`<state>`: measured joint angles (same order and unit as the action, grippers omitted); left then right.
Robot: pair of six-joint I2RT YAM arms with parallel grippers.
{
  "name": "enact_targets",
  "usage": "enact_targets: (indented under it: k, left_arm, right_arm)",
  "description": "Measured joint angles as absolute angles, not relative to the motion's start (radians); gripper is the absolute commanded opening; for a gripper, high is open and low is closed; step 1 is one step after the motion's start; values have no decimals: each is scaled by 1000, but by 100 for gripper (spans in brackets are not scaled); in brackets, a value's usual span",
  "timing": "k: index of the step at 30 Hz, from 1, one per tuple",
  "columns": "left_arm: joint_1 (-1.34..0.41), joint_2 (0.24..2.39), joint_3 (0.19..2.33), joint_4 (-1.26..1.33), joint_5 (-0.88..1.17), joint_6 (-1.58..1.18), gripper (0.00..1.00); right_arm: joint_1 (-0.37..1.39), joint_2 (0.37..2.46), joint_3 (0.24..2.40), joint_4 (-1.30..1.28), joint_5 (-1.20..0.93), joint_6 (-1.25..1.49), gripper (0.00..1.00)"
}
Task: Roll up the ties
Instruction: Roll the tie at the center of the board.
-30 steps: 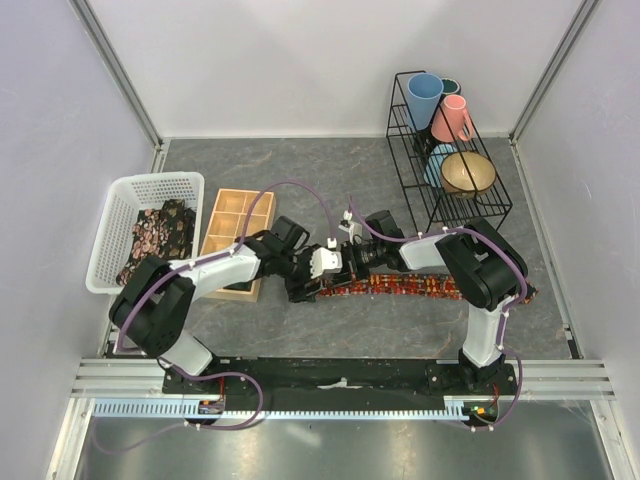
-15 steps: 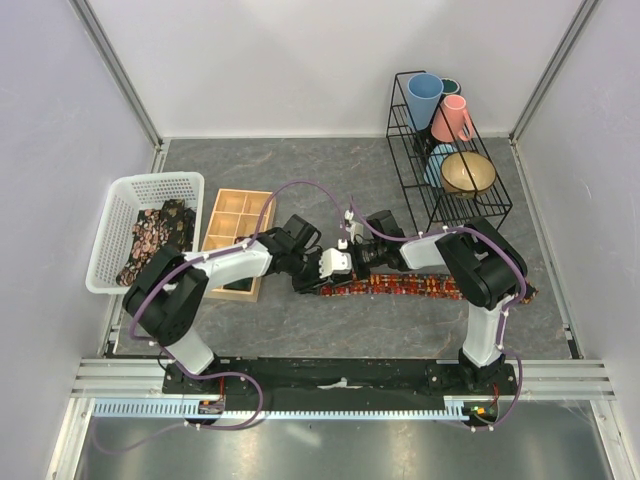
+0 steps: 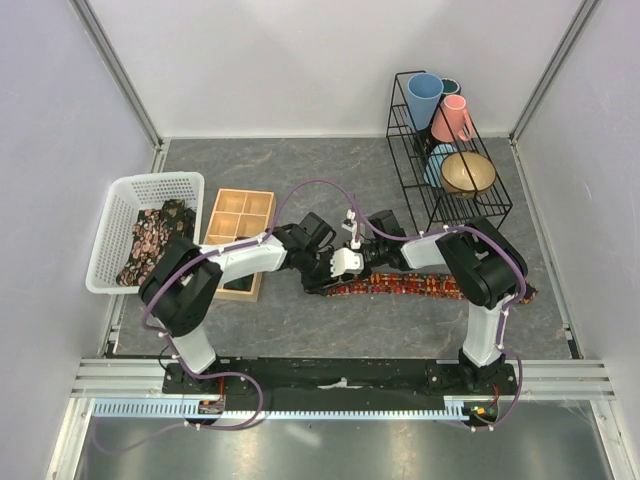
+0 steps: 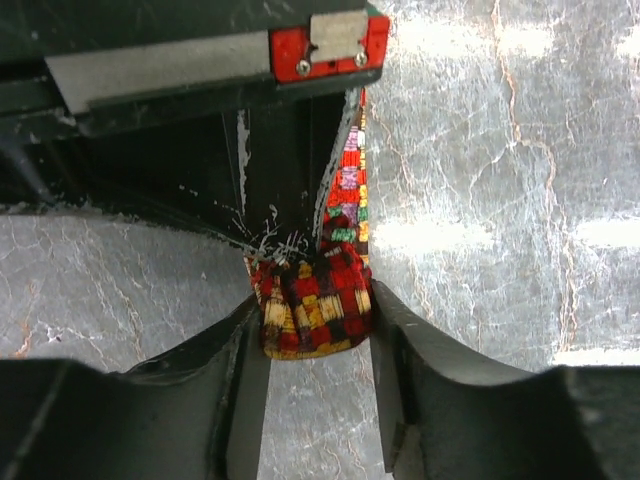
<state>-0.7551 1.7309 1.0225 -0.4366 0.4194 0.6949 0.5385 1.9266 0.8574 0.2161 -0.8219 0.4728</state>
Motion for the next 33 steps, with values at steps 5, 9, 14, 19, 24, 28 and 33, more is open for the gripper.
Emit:
enact_targets:
  k: [5, 9, 14, 19, 24, 28, 33]
  left_arm:
    - [-741, 1734, 1024, -435, 432, 693, 74]
    - [-620, 1629, 931, -350, 565, 642, 93]
    - [-525, 1381, 776, -139, 682, 564, 100]
    - [-545, 1348, 651, 94, 778, 494, 100]
    - [-546, 1365, 564, 178, 841, 500, 100]
    - [-602, 1443, 646, 135, 796, 518, 100]
    - [-657, 1417, 590, 329, 746, 381, 100]
  right_arm:
    - [537, 1927, 851, 227, -822, 478, 0]
    - [533, 1926, 847, 232, -823, 474, 0]
    - [532, 1920, 839, 242, -822, 458, 0]
    - [522, 1905, 824, 229, -826, 428, 0]
    - [497, 1893, 814, 197, -845, 395, 0]
    - [482, 1882, 805, 177, -850, 380, 0]
    - [472, 1872, 801, 150, -853, 364, 0]
